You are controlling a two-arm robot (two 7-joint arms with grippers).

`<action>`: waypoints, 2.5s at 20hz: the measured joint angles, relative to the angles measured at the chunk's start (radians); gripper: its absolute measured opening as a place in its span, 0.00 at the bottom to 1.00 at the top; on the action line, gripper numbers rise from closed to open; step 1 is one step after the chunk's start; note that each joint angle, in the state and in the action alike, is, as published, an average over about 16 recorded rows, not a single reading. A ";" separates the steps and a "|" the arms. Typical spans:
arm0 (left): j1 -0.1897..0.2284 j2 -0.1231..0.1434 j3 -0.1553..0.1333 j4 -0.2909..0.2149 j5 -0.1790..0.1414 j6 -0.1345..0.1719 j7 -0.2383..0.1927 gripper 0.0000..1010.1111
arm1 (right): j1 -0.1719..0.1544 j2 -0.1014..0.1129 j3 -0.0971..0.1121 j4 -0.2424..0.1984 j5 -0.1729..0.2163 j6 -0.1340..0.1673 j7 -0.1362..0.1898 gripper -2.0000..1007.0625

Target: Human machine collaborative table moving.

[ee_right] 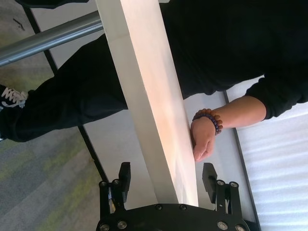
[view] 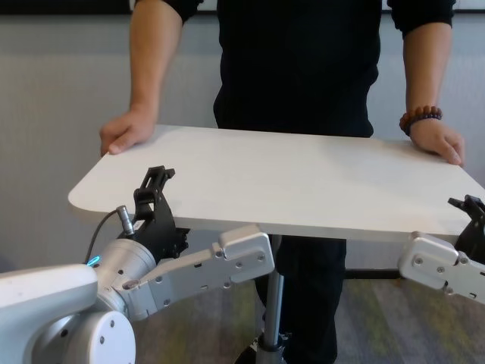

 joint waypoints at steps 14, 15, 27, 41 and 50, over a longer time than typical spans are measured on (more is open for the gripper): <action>0.161 0.077 -0.042 -0.298 -0.069 0.056 -0.167 0.99 | -0.156 0.062 0.050 -0.260 0.086 -0.001 0.156 1.00; 0.183 0.085 -0.051 -0.336 -0.084 0.057 -0.190 0.99 | -0.176 0.068 0.060 -0.292 0.102 -0.004 0.176 1.00; 0.373 0.171 -0.192 -0.716 -0.412 -0.055 -0.521 0.99 | -0.326 0.085 0.186 -0.577 0.410 -0.076 0.474 1.00; 0.404 0.226 -0.263 -0.885 -0.712 -0.126 -0.701 0.99 | -0.320 0.049 0.216 -0.699 0.658 -0.096 0.672 1.00; 0.401 0.231 -0.302 -0.899 -0.705 -0.095 -0.645 0.99 | -0.322 0.039 0.197 -0.775 0.654 -0.089 0.652 1.00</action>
